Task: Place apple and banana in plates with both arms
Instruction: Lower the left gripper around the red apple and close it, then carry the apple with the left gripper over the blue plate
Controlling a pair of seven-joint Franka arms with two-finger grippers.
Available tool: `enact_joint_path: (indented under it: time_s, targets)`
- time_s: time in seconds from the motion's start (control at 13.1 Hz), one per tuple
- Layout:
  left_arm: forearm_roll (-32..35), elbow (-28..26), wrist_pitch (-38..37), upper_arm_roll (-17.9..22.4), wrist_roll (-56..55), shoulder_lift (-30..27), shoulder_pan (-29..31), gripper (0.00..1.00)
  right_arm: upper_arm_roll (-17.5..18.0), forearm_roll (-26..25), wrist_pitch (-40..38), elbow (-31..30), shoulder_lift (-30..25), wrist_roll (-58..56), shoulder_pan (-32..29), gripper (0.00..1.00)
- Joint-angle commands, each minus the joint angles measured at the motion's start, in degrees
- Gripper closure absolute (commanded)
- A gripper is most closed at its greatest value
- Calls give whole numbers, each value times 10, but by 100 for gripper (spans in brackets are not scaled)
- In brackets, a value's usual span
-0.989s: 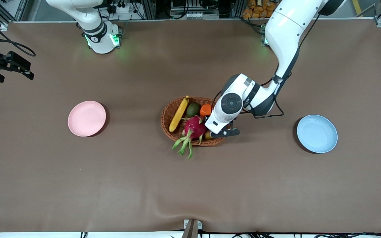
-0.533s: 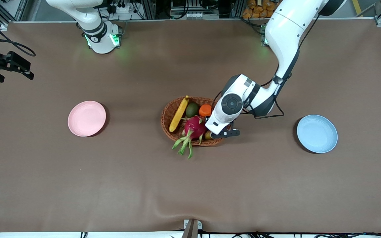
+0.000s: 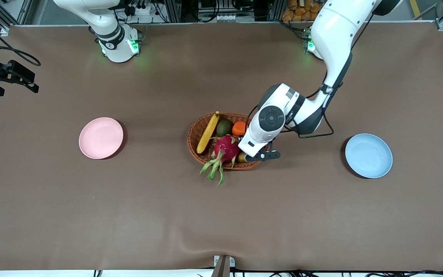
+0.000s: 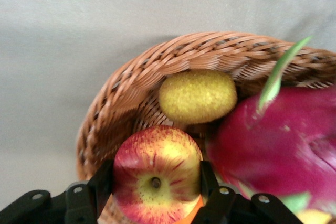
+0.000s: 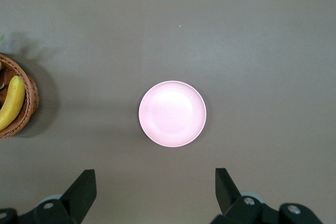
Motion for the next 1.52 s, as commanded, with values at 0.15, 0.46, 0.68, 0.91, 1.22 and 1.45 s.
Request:
enact_joint_path:
  time_s: [0.15, 0.46, 0.68, 0.91, 1.22, 1.45]
  targets:
    - [12, 48, -104, 0, 1, -58, 26, 62, 6, -1, -10, 9, 5, -5, -12, 0]
    - [8, 51, -133, 0, 86, -89, 68, 63, 8, 0, -10, 12, 5, -1, -3, 0]
    - [9, 49, -145, 1, 128, -102, 86, 66, 7, 2, -11, 13, 5, -4, -9, 0]
    - [12, 46, -168, 0, 168, -106, 114, 76, 8, 11, -10, 15, 5, -1, -3, 0]
    - [15, 18, -173, 0, 272, -114, 178, 80, 8, 11, -10, 15, 5, -4, -9, 0]
    - [51, -28, -163, -2, 346, -140, 224, 81, 8, 11, -9, 15, 5, -4, -8, 0]
